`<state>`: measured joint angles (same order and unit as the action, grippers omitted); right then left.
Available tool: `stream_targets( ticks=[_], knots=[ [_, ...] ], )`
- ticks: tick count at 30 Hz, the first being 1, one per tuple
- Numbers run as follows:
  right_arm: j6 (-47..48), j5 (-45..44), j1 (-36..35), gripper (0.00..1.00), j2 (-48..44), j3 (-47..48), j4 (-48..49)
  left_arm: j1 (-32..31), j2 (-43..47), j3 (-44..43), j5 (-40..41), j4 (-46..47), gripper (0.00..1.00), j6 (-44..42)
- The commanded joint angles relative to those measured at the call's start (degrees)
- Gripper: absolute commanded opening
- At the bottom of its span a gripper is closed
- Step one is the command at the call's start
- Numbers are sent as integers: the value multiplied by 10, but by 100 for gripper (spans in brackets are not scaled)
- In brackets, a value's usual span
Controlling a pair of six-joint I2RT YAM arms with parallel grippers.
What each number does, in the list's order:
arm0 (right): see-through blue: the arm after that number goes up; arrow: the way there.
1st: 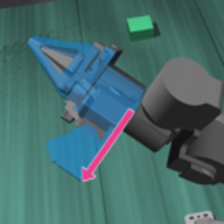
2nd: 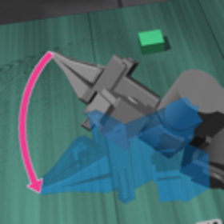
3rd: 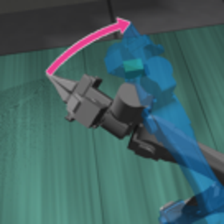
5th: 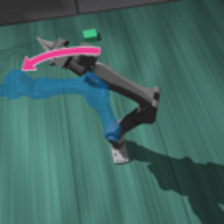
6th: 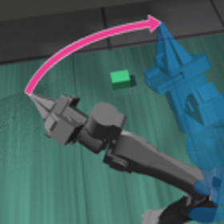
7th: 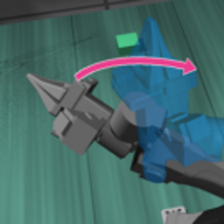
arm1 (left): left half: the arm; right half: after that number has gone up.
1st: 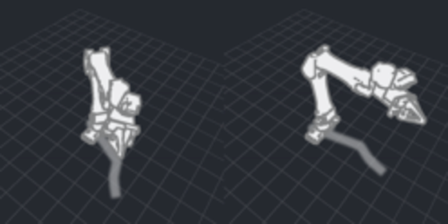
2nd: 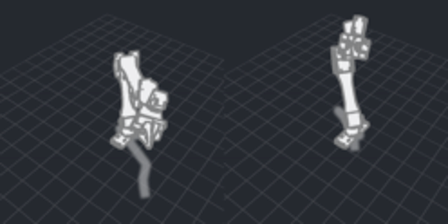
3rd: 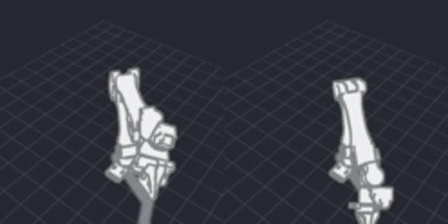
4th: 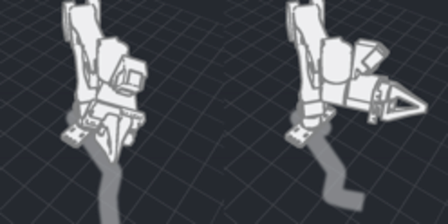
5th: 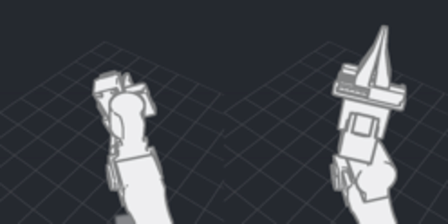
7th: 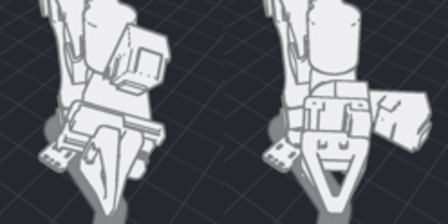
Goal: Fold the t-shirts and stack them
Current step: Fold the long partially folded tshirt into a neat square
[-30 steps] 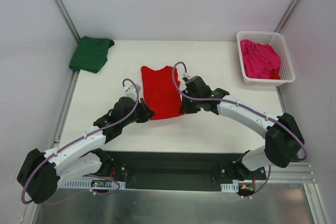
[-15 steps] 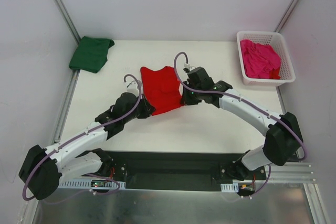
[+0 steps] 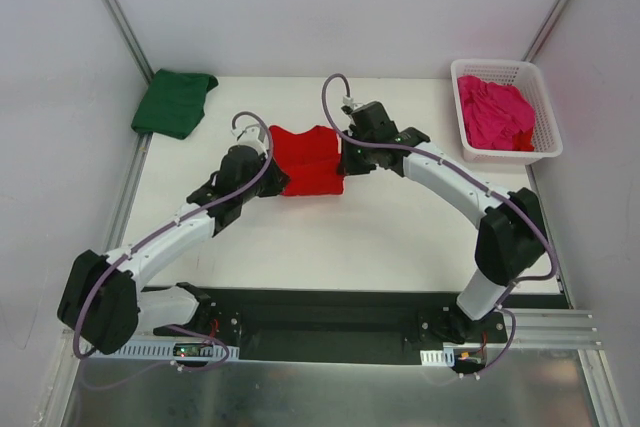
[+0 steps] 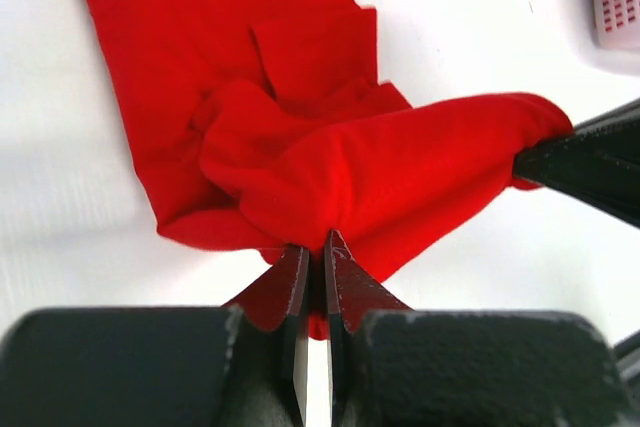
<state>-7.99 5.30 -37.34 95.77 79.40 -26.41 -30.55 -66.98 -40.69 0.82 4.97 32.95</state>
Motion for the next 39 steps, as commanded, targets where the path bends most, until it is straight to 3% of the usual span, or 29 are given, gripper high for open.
stream_targets(
  ticks=[1,14,24,39],
  knots=[
    [30,9,20,1,33,59,2,28,-45,-54,-24,30,0,-39],
    [56,71,71,2,155,154,36,72,-212,-171,-71,72,0,-56],
    [61,120,105,1,245,238,67,113,-276,-214,-98,94,0,-61],
    [61,160,129,1,298,253,117,131,-337,-234,-100,130,0,-61]
  ],
)
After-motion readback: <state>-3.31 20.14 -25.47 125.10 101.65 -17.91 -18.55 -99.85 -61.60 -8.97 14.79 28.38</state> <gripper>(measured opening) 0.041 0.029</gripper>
